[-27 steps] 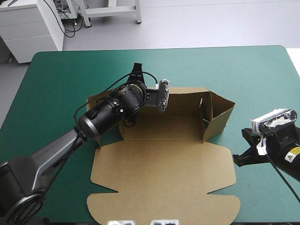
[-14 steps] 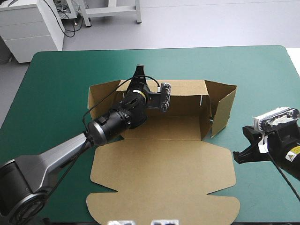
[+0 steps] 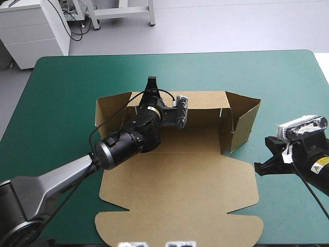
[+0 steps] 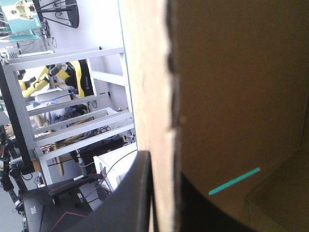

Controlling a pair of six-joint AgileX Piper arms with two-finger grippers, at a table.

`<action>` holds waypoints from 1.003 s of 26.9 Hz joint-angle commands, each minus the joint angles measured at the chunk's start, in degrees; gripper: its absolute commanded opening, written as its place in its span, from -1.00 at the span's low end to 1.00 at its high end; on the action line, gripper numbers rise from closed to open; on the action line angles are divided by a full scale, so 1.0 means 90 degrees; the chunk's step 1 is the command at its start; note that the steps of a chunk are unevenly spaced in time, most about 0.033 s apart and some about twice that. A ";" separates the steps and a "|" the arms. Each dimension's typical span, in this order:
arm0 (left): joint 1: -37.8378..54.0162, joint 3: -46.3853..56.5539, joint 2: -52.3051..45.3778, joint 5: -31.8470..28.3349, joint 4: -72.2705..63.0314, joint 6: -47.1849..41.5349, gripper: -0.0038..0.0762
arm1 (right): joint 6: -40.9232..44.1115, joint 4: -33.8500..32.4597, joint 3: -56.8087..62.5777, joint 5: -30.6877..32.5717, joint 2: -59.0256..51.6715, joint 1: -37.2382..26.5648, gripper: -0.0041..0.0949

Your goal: Fold the box

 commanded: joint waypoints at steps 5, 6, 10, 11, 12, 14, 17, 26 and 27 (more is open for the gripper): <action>-0.0082 -0.0014 -0.0158 -0.0016 -0.0410 -0.0331 -0.92 | 0.0068 0.0063 -0.0445 -0.0841 0.0298 -0.0037 -0.96; -0.0082 -0.0014 -0.0158 -0.0016 -0.0410 -0.0331 -0.92 | 0.0068 0.0045 -0.0601 -0.0816 0.0382 -0.0037 -0.96; -0.0082 -0.0014 -0.0158 0.0009 -0.0410 -0.0319 -0.92 | 0.0082 -0.0147 -0.1455 -0.0792 0.1032 -0.0037 -0.96; -0.0082 -0.0014 -0.0158 0.0009 -0.0410 -0.0319 -0.92 | 0.0143 -0.0246 -0.1726 -0.0792 0.1252 -0.0037 -0.96; -0.0082 -0.0014 -0.0158 -0.0005 -0.0410 -0.0319 -0.92 | 0.0195 -0.0325 -0.2012 -0.0757 0.1490 -0.0037 -0.96; -0.0082 -0.0014 -0.0158 0.0008 -0.0410 -0.0319 -0.92 | 0.0261 -0.0455 -0.2572 -0.0580 0.1905 -0.0037 -0.96; -0.0082 -0.0014 -0.0158 0.0059 -0.0410 -0.0334 -0.92 | 0.0327 -0.0452 -0.3814 0.0035 0.3043 -0.0037 -0.96; -0.0082 -0.0014 -0.0158 0.0070 -0.0334 -0.0360 -0.92 | 0.0803 -0.0409 -0.5773 0.1198 0.5591 -0.0037 -0.96; -0.0082 -0.0014 -0.0158 0.0070 -0.0334 -0.0374 -0.92 | 0.0863 -0.0409 -0.5825 0.1198 0.5739 -0.0037 -0.96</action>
